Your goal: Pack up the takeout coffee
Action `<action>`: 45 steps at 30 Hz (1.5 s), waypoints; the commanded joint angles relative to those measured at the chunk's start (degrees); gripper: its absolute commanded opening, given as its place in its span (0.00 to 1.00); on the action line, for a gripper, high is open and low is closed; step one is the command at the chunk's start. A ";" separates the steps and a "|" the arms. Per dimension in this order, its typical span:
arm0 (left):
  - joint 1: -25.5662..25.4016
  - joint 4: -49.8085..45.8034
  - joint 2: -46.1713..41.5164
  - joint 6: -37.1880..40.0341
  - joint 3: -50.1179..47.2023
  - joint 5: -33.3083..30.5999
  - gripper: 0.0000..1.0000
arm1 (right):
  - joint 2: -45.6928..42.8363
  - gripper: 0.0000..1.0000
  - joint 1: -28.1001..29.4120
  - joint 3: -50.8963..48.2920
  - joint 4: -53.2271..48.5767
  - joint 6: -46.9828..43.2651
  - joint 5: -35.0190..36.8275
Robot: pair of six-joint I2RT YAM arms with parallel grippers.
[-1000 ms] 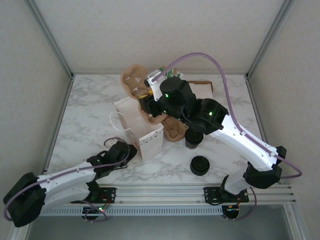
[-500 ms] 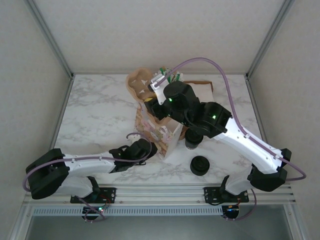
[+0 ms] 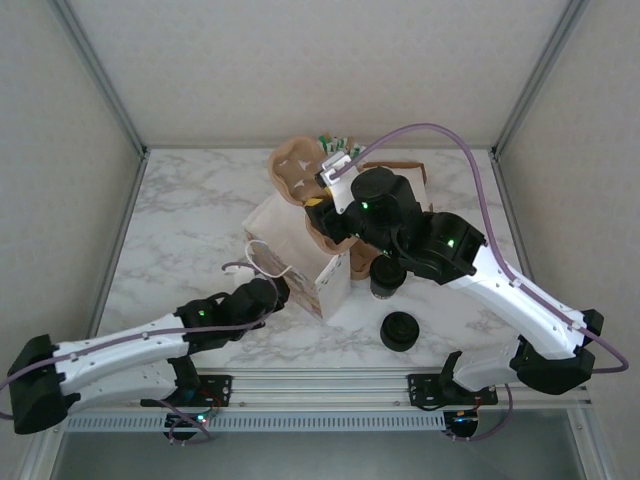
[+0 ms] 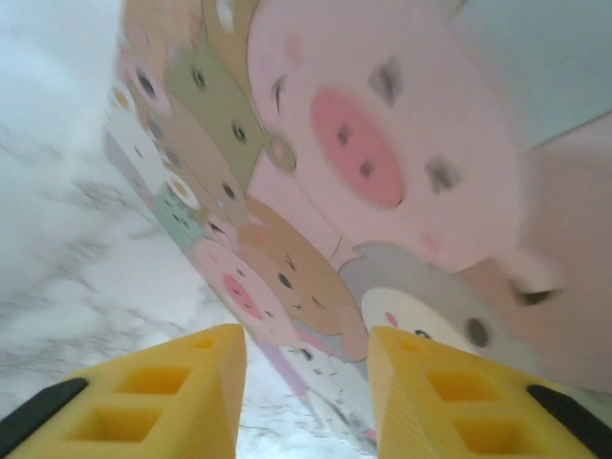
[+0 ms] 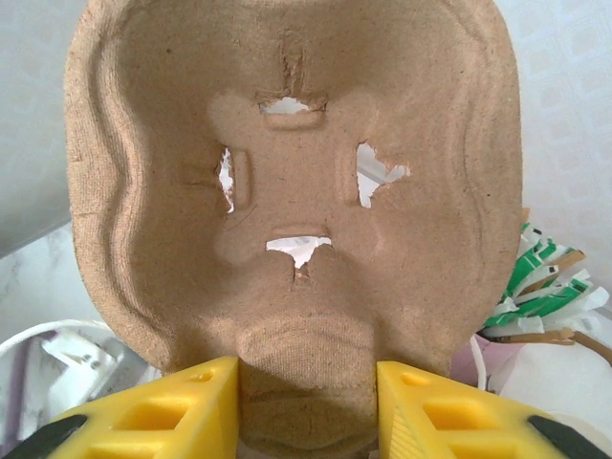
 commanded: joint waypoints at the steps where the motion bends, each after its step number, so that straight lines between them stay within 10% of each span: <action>1: -0.20 -15.09 -4.96 8.61 6.67 -6.67 0.44 | -1.28 0.40 -0.38 -1.00 3.48 0.56 -1.96; 17: 1.83 -33.46 -10.09 37.23 30.62 -14.94 0.80 | 0.32 0.39 -0.37 -1.21 6.40 2.94 -2.85; 21: 10.78 -32.34 -5.88 44.81 37.74 -5.15 0.79 | 0.70 0.39 -0.33 -2.21 7.72 3.30 -3.39; 30: 39.57 -30.27 12.38 54.19 48.38 43.78 0.66 | -0.25 0.39 -0.34 -6.34 10.85 5.80 -2.52; 45: 41.87 -25.09 22.02 55.12 47.86 54.42 0.52 | 1.26 0.39 -0.39 -8.66 14.79 3.46 -0.02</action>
